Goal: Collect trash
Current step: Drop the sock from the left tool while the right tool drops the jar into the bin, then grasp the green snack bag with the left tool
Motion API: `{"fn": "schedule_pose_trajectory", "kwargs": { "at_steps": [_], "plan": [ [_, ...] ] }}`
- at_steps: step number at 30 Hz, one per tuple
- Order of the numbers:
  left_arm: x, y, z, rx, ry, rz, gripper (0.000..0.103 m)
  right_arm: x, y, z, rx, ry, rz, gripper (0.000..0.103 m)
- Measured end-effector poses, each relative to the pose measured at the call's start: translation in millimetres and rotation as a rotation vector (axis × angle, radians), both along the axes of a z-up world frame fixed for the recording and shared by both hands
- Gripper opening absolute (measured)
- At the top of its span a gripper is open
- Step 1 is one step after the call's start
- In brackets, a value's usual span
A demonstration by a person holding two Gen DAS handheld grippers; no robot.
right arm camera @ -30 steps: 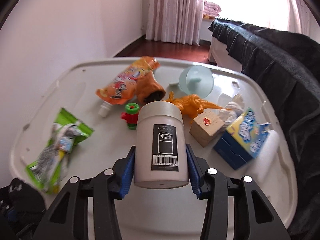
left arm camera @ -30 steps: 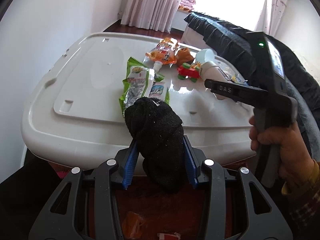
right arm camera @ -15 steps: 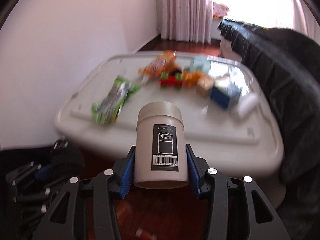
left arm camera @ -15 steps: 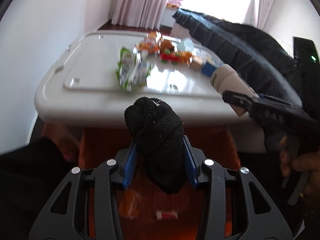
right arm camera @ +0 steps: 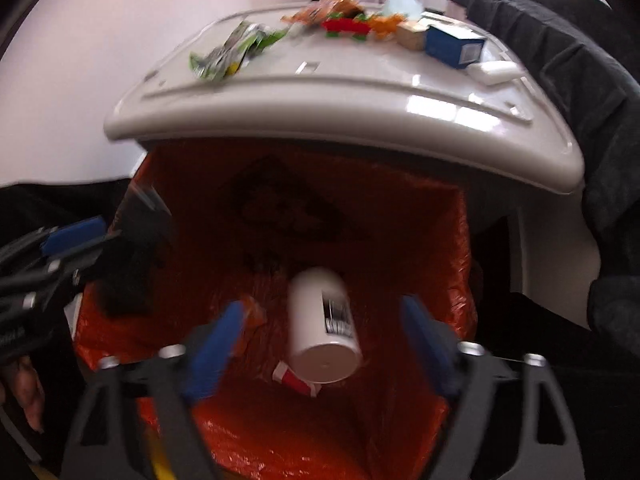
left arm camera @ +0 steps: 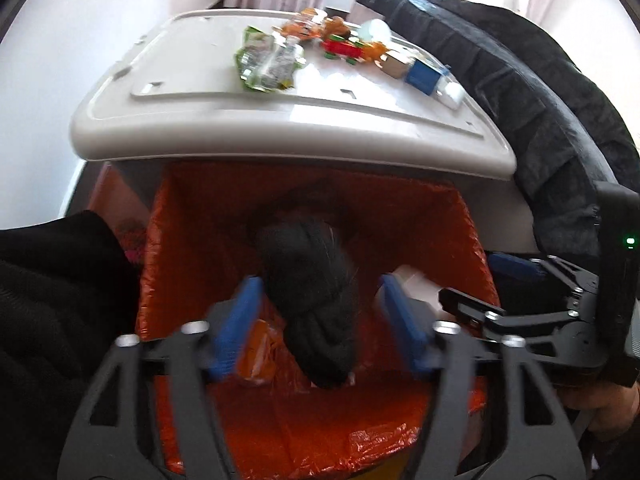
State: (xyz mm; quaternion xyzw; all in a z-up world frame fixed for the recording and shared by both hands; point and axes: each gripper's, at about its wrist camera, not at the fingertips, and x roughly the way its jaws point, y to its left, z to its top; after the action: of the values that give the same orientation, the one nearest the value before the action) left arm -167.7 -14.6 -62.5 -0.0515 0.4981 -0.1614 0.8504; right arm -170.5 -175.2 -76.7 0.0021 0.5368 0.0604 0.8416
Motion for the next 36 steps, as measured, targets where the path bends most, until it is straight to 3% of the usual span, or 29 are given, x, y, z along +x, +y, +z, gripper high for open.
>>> {"fn": "schedule_pose_trajectory", "kwargs": {
  "at_steps": [6, 11, 15, 25, 32, 33, 34, 35, 36],
  "plan": [
    [13, 6, 26, 0.013, -0.099, 0.04, 0.084, 7, -5, 33, -0.015, -0.157, -0.01, 0.096],
    [56, 7, 62, 0.04, -0.202, 0.072, 0.09, 26, -14, 70, -0.002, -0.283, -0.018, 0.098],
    [103, 5, 73, 0.057, -0.221, 0.119, 0.091, 41, -28, 96, -0.006, -0.367, -0.056, 0.098],
    [206, -32, 23, 0.174, -0.123, 0.126, 0.091, 80, -46, 111, 0.038, -0.408, -0.112, 0.098],
    [239, -33, -9, 0.208, -0.097, 0.164, 0.091, 92, -53, 99, 0.043, -0.39, -0.122, 0.098],
    [240, -32, -11, 0.195, -0.097, 0.166, 0.083, 93, -55, 97, 0.043, -0.386, -0.126, 0.098],
    [240, -29, -13, 0.169, -0.095, 0.161, 0.062, 95, -58, 95, 0.04, -0.382, -0.135, 0.098],
    [241, -27, -15, 0.149, -0.088, 0.153, 0.054, 95, -60, 94, 0.039, -0.38, -0.141, 0.098],
    [240, -25, -15, 0.139, -0.093, 0.153, 0.051, 96, -63, 92, 0.039, -0.377, -0.148, 0.098]
  ]
}}
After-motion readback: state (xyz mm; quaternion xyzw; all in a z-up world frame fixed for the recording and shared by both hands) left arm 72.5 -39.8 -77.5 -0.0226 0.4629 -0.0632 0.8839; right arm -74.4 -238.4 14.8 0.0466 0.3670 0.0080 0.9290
